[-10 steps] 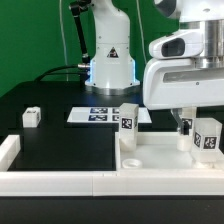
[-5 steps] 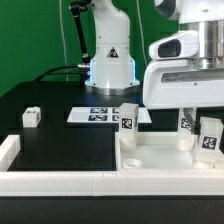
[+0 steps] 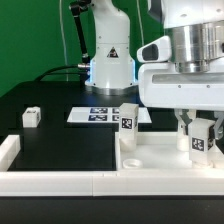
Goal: Assemble square table
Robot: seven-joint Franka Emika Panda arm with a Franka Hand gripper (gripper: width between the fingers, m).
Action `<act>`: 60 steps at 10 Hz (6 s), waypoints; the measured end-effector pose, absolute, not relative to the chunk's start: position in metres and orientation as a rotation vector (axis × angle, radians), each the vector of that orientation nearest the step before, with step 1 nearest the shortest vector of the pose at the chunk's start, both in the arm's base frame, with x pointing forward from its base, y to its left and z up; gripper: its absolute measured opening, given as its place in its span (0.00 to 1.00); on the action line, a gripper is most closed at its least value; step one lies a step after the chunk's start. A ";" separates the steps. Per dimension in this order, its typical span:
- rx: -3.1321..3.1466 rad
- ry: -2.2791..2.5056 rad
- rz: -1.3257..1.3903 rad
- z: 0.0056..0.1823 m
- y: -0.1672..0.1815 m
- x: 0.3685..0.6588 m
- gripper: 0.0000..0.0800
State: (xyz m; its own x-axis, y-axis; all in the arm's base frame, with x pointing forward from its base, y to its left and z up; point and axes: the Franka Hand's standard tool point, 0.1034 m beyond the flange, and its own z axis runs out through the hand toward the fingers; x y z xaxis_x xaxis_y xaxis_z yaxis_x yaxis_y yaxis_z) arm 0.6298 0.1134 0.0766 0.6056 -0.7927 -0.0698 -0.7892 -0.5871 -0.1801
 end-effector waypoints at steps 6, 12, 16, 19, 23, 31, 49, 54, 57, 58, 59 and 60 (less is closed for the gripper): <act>-2.619 1.292 -0.021 0.074 0.114 0.626 0.61; -2.979 0.223 -0.128 0.077 0.119 0.629 0.81; -3.012 -0.136 -0.159 0.078 0.126 0.629 0.81; -3.005 0.092 -0.143 0.078 0.127 0.628 0.40; -2.917 0.680 -0.109 0.078 0.115 0.631 0.37; -2.233 1.913 0.078 0.070 0.126 0.622 0.37; -2.958 0.614 -0.141 0.068 0.118 0.623 0.36; -2.550 1.515 -0.021 0.069 0.119 0.623 0.36; -2.132 1.993 0.077 0.069 0.122 0.625 0.36; -2.073 2.058 0.089 0.067 0.124 0.626 0.36; -2.008 2.121 0.102 0.067 0.125 0.626 0.36; -2.025 2.104 0.099 0.067 0.125 0.626 0.43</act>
Offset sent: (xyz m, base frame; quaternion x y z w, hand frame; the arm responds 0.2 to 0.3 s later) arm 0.0000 0.0000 0.0000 0.0000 0.0000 0.0650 0.9979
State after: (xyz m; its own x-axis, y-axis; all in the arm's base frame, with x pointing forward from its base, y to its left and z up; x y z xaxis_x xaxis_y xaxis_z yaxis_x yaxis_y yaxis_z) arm 0.6257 0.1248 0.0669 -0.0268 -0.9788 -0.2031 -0.9935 0.0485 -0.1026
